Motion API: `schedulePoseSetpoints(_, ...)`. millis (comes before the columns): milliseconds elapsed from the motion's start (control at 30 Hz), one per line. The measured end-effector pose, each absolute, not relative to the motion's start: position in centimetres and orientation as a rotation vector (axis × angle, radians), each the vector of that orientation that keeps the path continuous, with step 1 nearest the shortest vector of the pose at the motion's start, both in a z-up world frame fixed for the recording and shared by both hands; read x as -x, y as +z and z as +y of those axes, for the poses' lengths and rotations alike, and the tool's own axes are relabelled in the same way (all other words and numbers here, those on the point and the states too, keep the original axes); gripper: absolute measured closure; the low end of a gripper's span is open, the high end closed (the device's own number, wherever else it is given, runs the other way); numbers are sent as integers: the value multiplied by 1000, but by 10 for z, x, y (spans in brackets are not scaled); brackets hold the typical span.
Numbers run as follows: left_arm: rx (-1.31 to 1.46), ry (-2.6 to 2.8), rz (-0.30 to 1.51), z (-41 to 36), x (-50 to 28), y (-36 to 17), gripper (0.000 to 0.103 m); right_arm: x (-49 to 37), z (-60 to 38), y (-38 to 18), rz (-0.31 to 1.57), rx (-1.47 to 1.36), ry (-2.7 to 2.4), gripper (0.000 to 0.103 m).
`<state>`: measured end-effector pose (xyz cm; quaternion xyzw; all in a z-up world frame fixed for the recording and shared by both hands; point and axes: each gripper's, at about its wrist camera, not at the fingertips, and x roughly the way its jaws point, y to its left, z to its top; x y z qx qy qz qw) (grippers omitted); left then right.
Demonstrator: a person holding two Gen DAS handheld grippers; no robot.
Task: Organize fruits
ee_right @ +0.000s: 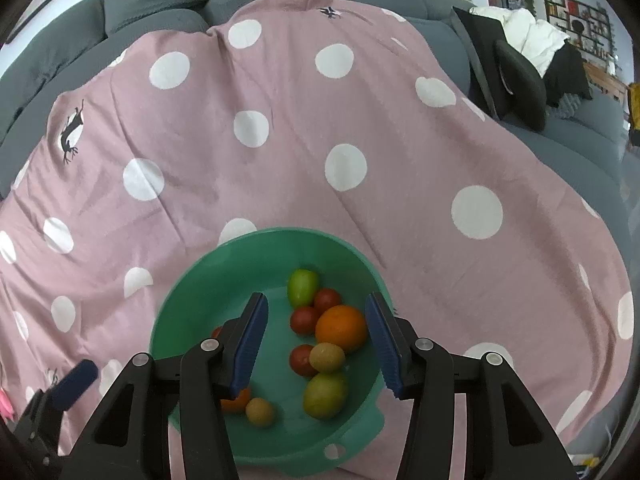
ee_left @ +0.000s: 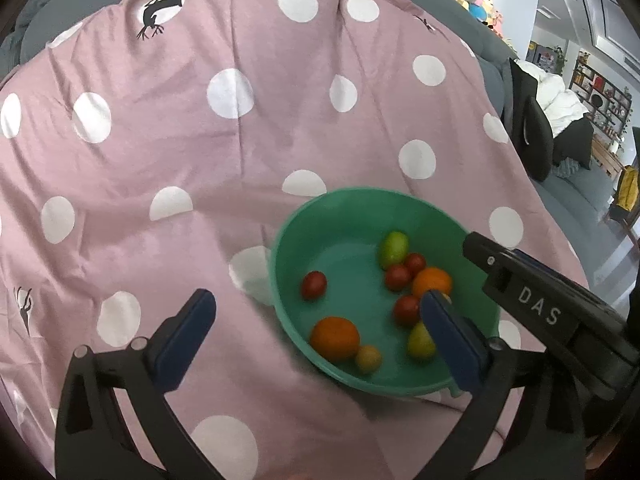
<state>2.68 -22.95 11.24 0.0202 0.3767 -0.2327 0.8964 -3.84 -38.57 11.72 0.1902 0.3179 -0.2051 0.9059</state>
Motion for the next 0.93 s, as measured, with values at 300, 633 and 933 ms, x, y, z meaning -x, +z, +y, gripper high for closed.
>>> schedulePoseSetpoints(300,-38,-488,800,-230,-25,111,1,36,-387,115,674,-391,-444,51)
schedulePoseSetpoints(633,-45,-482,799,-229,-25,112,1,37,-387,114,677,-391,-447,51)
schedulePoseSetpoints(933,-45,-478,790,-227,-23,115,1,37,-388,115,675,-389,-447,51)
